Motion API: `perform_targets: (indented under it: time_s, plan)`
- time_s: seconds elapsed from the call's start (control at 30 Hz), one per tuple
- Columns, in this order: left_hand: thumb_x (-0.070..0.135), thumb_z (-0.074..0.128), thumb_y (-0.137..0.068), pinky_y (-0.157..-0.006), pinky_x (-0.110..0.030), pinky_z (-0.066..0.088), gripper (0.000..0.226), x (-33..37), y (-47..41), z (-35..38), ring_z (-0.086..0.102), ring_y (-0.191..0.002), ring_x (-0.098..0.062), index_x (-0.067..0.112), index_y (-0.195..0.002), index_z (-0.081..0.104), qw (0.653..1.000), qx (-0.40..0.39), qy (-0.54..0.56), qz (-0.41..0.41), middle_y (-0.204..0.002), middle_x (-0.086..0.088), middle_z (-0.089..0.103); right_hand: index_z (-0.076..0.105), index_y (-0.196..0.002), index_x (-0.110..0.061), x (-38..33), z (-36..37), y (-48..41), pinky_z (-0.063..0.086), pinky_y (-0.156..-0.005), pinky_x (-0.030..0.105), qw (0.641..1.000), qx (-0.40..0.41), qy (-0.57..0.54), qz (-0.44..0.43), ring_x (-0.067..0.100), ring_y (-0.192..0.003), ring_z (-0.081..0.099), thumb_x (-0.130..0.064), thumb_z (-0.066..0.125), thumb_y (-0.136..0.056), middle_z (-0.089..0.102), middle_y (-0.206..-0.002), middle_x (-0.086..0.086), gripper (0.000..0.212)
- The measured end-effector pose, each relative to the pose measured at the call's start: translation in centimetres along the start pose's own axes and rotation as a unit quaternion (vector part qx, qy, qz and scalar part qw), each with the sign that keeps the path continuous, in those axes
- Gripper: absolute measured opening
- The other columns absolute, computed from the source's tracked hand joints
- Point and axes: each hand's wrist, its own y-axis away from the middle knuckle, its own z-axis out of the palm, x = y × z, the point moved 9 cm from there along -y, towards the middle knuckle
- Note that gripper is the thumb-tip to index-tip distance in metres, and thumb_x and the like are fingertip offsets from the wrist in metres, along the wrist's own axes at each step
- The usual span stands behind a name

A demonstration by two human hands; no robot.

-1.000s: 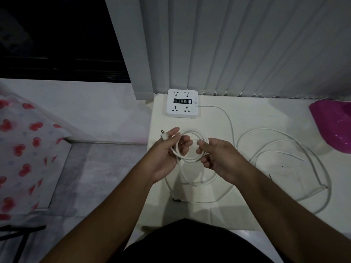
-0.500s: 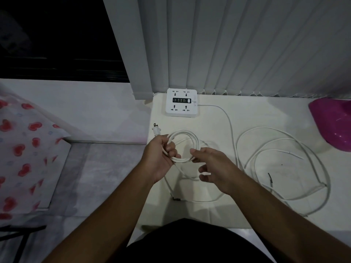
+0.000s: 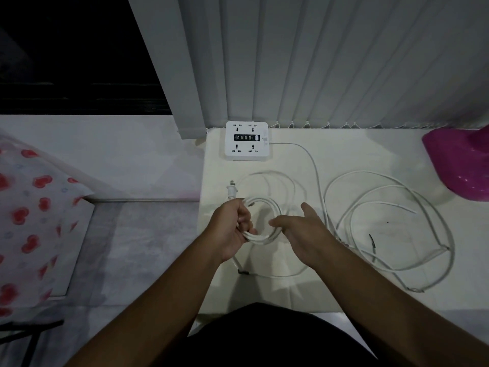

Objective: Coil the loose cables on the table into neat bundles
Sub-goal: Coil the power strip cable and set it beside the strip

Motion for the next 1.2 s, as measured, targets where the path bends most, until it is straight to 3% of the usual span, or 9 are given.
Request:
perform_targets:
  time_s: [0.13, 0.2, 0.43, 0.53, 0.63, 0.8, 0.9, 1.03, 1.2]
  plan:
    - [0.005, 0.038, -0.082, -0.048, -0.028, 0.031, 0.017, -0.6, 0.3, 1.5, 0.015, -0.05, -0.016, 0.018, -0.074, 0.044, 0.993, -0.031, -0.108, -0.026, -0.059, 0.001, 0.022, 0.065, -0.127, -0.012, -1.6, 0.8, 0.3, 0.052, -0.092, 0.035, 0.996, -0.076, 0.042, -0.036, 0.021, -0.1, 0.065, 0.008, 0.067, -0.083, 0.073, -0.111, 0.008, 0.048]
    - [0.005, 0.038, -0.082, -0.05, -0.028, 0.031, 0.016, -0.1, 0.3, 2.1, 0.018, -0.049, -0.015, 0.016, -0.074, 0.047, 0.99, -0.027, -0.139, -0.01, -0.058, 0.001, 0.026, 0.074, -0.099, -0.014, -2.7, 1.2, 0.9, 0.053, -0.074, 0.031, 0.987, -0.092, 0.107, -0.079, 0.018, -0.081, 0.061, 0.006, 0.06, -0.089, 0.068, -0.084, 0.003, 0.026]
    - [0.007, 0.045, -0.081, -0.07, -0.034, 0.041, 0.028, 0.5, 0.6, 3.7, 0.057, -0.067, -0.02, 0.007, -0.099, 0.067, 0.985, -0.055, -0.164, 0.023, -0.068, -0.006, 0.053, 0.073, -0.102, -0.01, -3.8, -0.3, 1.1, 0.038, -0.063, 0.034, 0.991, -0.004, 0.07, -0.114, 0.015, -0.058, 0.045, -0.004, 0.044, -0.101, 0.051, -0.067, 0.003, 0.029]
    - [0.009, 0.042, -0.092, -0.08, -0.038, 0.046, 0.031, -0.8, 0.9, 3.7, 0.056, -0.066, -0.02, 0.004, -0.111, 0.066, 0.992, -0.074, -0.099, -0.008, -0.065, -0.004, 0.05, 0.068, -0.101, 0.002, -3.2, -0.8, 1.0, 0.037, -0.057, 0.03, 0.995, 0.007, 0.004, -0.099, 0.015, -0.056, 0.042, 0.002, 0.042, -0.097, 0.048, -0.064, 0.005, 0.027]
    - [0.004, 0.04, -0.092, -0.067, -0.034, 0.051, 0.028, -0.9, 0.8, 3.8, 0.044, -0.054, -0.018, 0.0, -0.109, 0.062, 0.997, -0.079, -0.006, -0.013, -0.061, -0.003, 0.039, 0.066, -0.095, -0.002, -2.9, -0.3, 1.2, 0.043, -0.059, 0.03, 0.996, -0.015, 0.011, -0.09, 0.015, -0.058, 0.044, 0.003, 0.043, -0.095, 0.049, -0.068, 0.005, 0.023]
    - [0.007, 0.037, -0.092, -0.044, -0.025, 0.033, 0.014, 1.4, 0.1, 1.9, 0.028, -0.041, -0.012, 0.015, -0.093, 0.049, 0.983, 0.025, -0.17, 0.062, -0.055, 0.002, 0.036, 0.059, -0.119, -0.011, -2.4, 1.1, 1.4, 0.059, -0.073, 0.043, 0.993, -0.11, 0.035, -0.03, 0.022, -0.061, 0.059, 0.0, 0.053, -0.088, 0.056, -0.075, 0.012, 0.033]
    - [0.009, 0.037, -0.084, -0.045, -0.025, 0.031, 0.022, 2.2, 0.0, 2.3, 0.037, -0.053, -0.015, 0.017, -0.099, 0.051, 0.946, 0.032, -0.313, 0.073, -0.067, -0.003, 0.047, 0.064, -0.112, -0.009, -2.8, 1.9, 1.8, 0.058, -0.068, 0.035, 0.971, -0.152, 0.178, -0.042, 0.022, -0.071, 0.068, -0.014, 0.06, -0.093, 0.065, -0.082, 0.01, 0.02]
    - [0.005, 0.037, -0.08, -0.055, -0.029, 0.041, 0.03, 2.9, 0.2, 3.0, 0.049, -0.066, -0.02, 0.012, -0.101, 0.057, 0.957, -0.002, -0.277, 0.084, -0.079, -0.01, 0.059, 0.065, -0.092, -0.011, -3.7, 1.5, 1.8, 0.056, -0.066, 0.031, 0.948, -0.144, 0.275, -0.077, 0.019, -0.073, 0.073, -0.026, 0.054, -0.103, 0.067, -0.08, 0.009, 0.021]
    - [0.014, 0.047, -0.072, -0.07, -0.036, 0.05, 0.048, 1.7, 1.2, 3.1, 0.066, -0.086, -0.018, 0.028, -0.113, 0.068, 0.959, -0.057, -0.256, 0.106, -0.091, 0.003, 0.066, 0.061, -0.102, -0.008, -3.3, 0.8, 1.0, 0.053, -0.079, 0.047, 0.979, -0.067, 0.17, -0.086, 0.021, -0.066, 0.063, -0.032, 0.042, -0.106, 0.054, -0.073, 0.006, 0.031]
